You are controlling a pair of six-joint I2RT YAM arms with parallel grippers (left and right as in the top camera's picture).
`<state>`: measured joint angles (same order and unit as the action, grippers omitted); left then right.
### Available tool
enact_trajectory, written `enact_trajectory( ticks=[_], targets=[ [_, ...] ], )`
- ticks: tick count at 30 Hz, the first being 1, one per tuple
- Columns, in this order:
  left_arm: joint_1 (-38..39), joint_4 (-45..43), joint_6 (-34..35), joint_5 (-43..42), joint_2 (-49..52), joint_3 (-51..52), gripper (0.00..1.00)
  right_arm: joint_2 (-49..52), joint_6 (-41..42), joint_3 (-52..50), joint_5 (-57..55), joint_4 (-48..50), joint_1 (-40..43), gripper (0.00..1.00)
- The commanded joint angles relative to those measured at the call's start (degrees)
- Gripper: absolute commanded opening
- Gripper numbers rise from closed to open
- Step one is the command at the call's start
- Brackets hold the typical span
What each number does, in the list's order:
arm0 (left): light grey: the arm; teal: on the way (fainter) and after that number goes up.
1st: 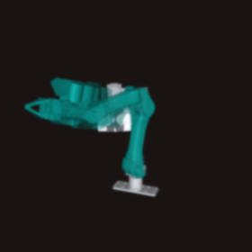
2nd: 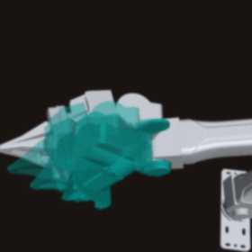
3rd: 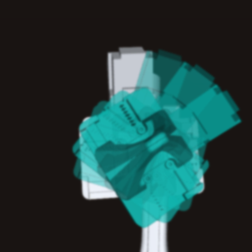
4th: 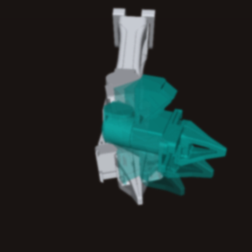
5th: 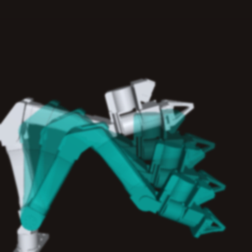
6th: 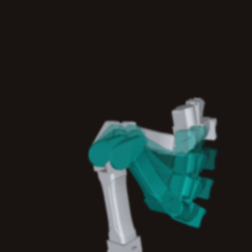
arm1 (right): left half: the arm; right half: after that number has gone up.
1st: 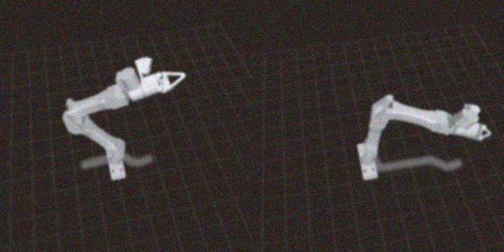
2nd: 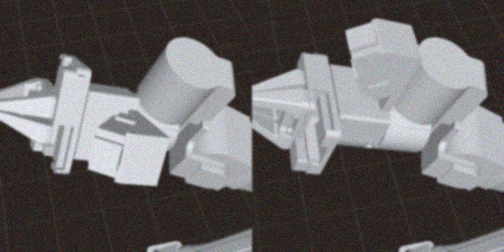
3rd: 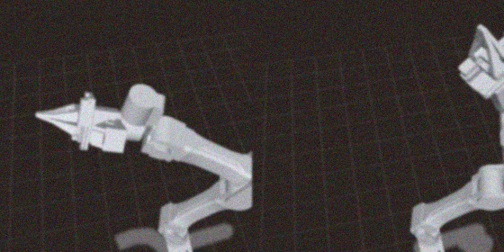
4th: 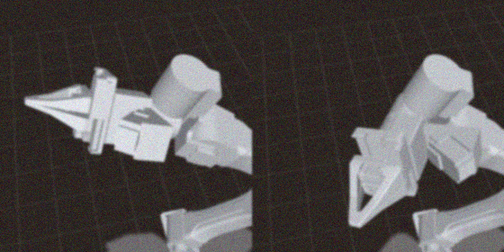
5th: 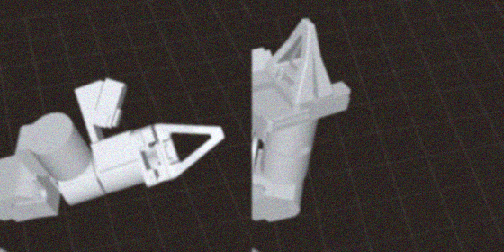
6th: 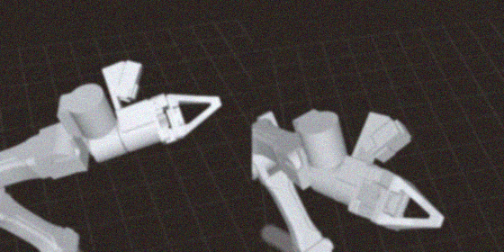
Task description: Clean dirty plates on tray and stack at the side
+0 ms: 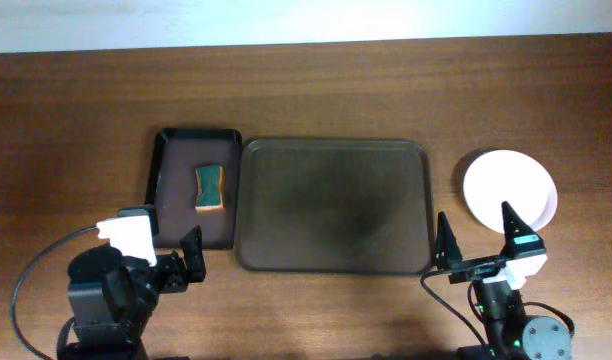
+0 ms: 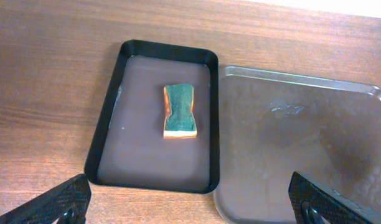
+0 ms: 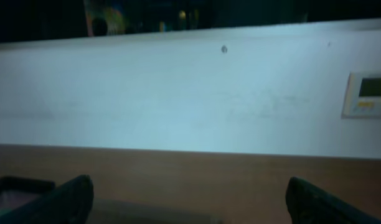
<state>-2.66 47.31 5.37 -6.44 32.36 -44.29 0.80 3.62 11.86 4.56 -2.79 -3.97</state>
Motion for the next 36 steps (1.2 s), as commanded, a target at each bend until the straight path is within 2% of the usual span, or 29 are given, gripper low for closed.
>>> enact_trajectory(
  ticks=[1,3,5,7,31,33,36],
  targets=[
    [-0.13,-0.11,-1.11,0.22,-0.20,0.22,1.00,-0.61,-0.22,-4.98,0.74,3.89,-0.15,0.99],
    [-0.13,-0.11,-1.11,0.22,-0.20,0.22,0.99,-0.61,-0.22,-8.50,0.74,7.10,-0.15,0.99],
    [-0.13,-0.09,-1.11,0.22,-0.20,0.22,0.99,-0.61,-0.22,-11.52,0.76,6.36,-0.15,0.99],
    [-0.13,-0.09,-1.11,0.22,-0.20,0.22,0.99,-0.61,-0.22,-11.54,0.37,-1.44,-0.15,0.99],
    [-0.13,0.76,-1.11,0.22,-0.31,0.22,0.99,-0.61,-0.20,-11.54,-0.33,-1.38,-0.15,0.99],
    [-0.13,1.77,-1.14,1.51,-1.81,0.50,0.99,-0.61,-0.20,-11.54,-0.33,-1.38,-0.15,0.99],
    [-0.11,-5.14,-1.60,3.02,-9.03,7.58,0.99,-0.61,-0.20,-11.54,-0.33,-1.38,-0.15,0.99]
  ],
)
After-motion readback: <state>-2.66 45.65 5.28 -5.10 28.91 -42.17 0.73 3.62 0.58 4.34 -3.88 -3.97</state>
